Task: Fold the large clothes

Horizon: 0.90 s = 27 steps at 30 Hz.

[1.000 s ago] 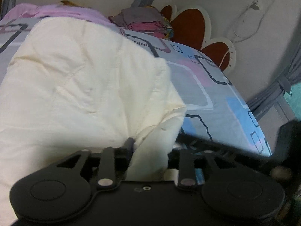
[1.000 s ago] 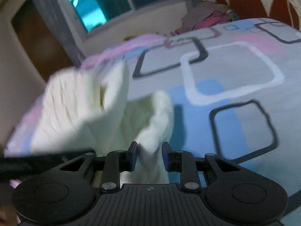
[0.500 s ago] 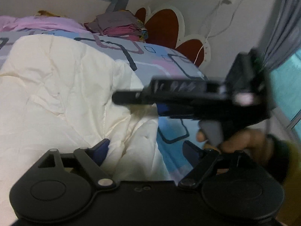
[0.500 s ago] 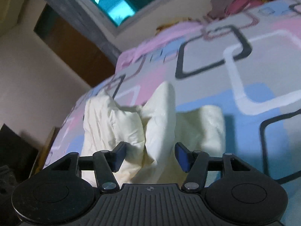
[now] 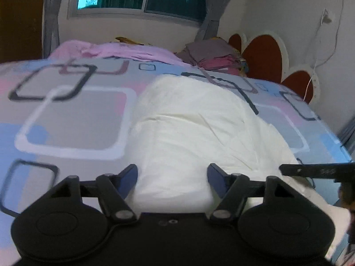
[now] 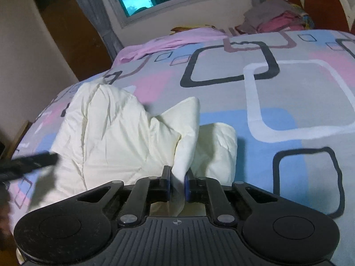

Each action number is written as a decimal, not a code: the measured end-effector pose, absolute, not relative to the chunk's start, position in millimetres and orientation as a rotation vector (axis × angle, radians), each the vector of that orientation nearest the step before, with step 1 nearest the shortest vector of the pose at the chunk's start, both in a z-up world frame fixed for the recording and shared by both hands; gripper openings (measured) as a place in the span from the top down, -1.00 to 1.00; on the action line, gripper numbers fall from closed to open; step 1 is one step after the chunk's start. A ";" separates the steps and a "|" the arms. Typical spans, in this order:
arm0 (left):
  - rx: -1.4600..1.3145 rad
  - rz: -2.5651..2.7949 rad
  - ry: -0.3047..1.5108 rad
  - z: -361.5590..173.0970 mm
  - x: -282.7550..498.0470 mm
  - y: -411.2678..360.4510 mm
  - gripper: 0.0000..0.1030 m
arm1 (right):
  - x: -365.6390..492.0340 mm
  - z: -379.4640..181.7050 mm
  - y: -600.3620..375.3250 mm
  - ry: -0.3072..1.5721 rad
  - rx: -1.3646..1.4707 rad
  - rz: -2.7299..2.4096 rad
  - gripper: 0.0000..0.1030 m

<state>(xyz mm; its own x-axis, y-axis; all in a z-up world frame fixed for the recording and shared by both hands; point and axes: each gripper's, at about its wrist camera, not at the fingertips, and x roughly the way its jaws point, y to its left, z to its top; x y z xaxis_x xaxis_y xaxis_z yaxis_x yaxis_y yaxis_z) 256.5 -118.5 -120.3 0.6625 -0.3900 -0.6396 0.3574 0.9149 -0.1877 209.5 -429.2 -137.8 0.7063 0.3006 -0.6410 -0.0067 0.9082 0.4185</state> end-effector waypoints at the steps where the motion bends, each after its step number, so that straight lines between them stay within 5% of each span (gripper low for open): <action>1: -0.053 -0.424 0.723 -124.5 255.2 -120.0 -0.34 | 202.6 -132.4 -431.8 0.765 0.441 0.164 0.78; 7: -0.057 -0.425 0.693 -129.7 243.8 -124.8 -0.34 | 153.2 -85.8 -418.9 0.706 0.505 0.157 0.74; 8: -0.057 -0.418 0.690 -127.9 240.2 -122.4 -0.34 | 146.6 -81.4 -414.1 0.708 0.521 0.167 0.57; 9: -0.052 -0.414 0.685 -126.1 238.0 -124.8 -0.34 | 139.6 -78.9 -407.9 0.715 0.540 0.167 0.01; 11: -0.057 -0.409 0.681 -126.6 234.4 -127.6 -0.34 | 126.8 -75.7 -392.8 0.718 0.526 0.168 -0.37; 13: -0.061 -0.410 0.676 -127.3 232.0 -129.5 -0.34 | 119.0 -77.0 -376.9 0.753 0.465 0.150 -0.36; 18: -0.042 -0.413 0.671 -129.0 232.9 -136.4 -0.34 | 109.0 -95.7 -359.6 0.797 0.425 0.093 0.64; 21: -0.026 -0.434 0.673 -128.1 233.3 -141.4 -0.34 | 107.2 -107.7 -357.3 0.819 0.340 0.044 0.81; 27: 0.055 -0.541 0.632 -136.7 222.7 -163.8 -0.50 | 107.2 -163.8 -367.0 0.875 0.333 -0.062 0.82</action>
